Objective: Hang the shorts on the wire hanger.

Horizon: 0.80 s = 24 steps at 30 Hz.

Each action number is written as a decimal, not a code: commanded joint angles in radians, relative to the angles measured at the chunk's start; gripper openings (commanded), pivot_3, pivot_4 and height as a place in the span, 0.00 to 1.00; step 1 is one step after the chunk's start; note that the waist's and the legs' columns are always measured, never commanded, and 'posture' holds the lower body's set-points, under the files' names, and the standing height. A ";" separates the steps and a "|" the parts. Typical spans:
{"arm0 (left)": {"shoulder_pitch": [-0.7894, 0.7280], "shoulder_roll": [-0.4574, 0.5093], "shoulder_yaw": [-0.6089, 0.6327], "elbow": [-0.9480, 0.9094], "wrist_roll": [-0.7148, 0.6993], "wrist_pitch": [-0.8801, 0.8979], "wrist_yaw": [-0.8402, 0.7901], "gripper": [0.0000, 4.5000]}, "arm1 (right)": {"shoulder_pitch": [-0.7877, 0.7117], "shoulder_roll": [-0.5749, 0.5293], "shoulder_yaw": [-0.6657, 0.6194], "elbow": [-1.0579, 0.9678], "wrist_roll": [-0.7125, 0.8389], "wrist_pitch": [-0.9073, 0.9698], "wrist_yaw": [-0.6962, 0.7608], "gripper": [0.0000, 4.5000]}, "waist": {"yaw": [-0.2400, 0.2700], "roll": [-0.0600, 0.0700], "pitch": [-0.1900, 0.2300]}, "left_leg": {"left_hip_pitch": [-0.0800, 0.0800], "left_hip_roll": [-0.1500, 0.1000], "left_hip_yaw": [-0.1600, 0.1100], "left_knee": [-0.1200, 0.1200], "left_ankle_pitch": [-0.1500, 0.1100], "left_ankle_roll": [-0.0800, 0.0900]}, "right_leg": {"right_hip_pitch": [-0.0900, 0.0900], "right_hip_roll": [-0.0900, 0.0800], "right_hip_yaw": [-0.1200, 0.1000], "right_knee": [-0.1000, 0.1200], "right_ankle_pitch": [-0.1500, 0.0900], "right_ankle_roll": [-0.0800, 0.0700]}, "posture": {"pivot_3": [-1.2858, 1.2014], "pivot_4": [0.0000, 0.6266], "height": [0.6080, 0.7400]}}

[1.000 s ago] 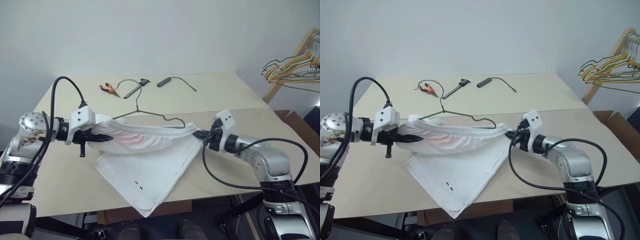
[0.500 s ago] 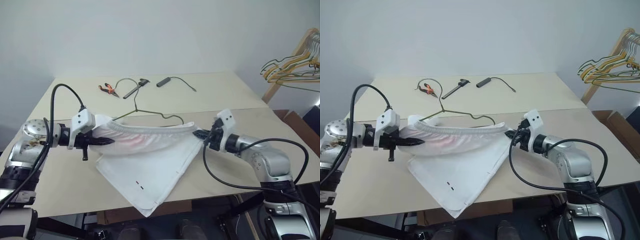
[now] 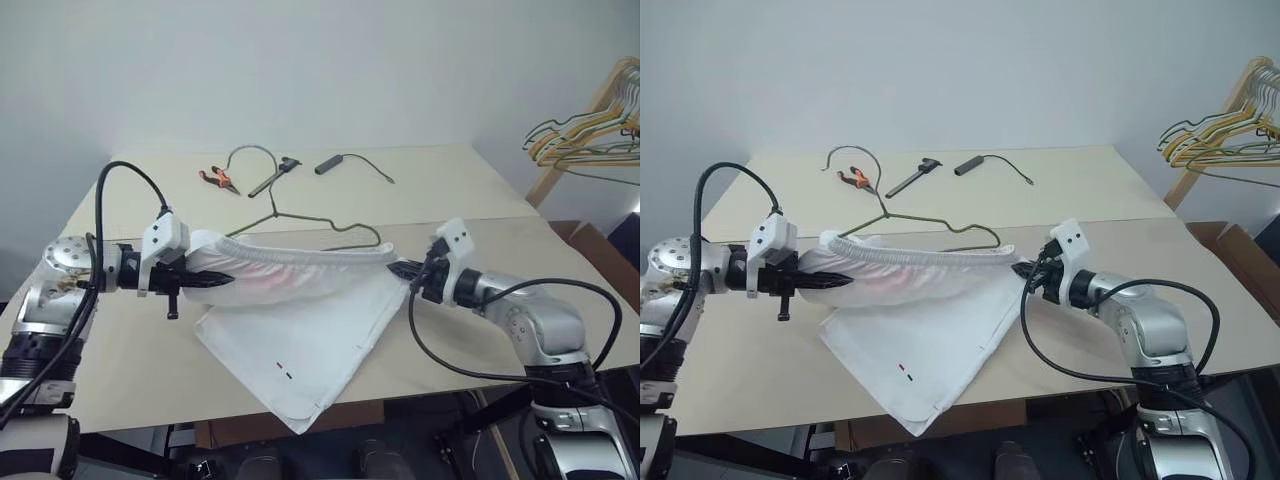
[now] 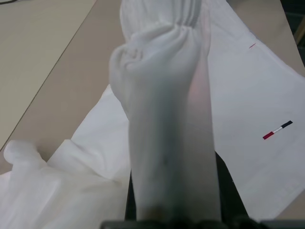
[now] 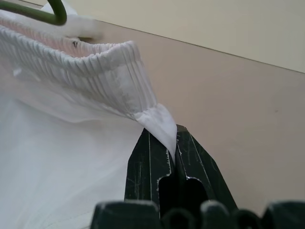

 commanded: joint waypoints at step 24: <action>0.036 0.066 -0.106 -0.020 0.216 -0.076 0.028 0.00 | -0.053 -0.067 -0.057 -0.110 0.034 -0.039 0.070 0.01 | -0.018 0.000 0.000 | 0.000 0.000 0.000 0.000 0.000 0.000 | 0.000 0.000 0.000 0.000 0.000 0.000 | 0.51 0.00 1.00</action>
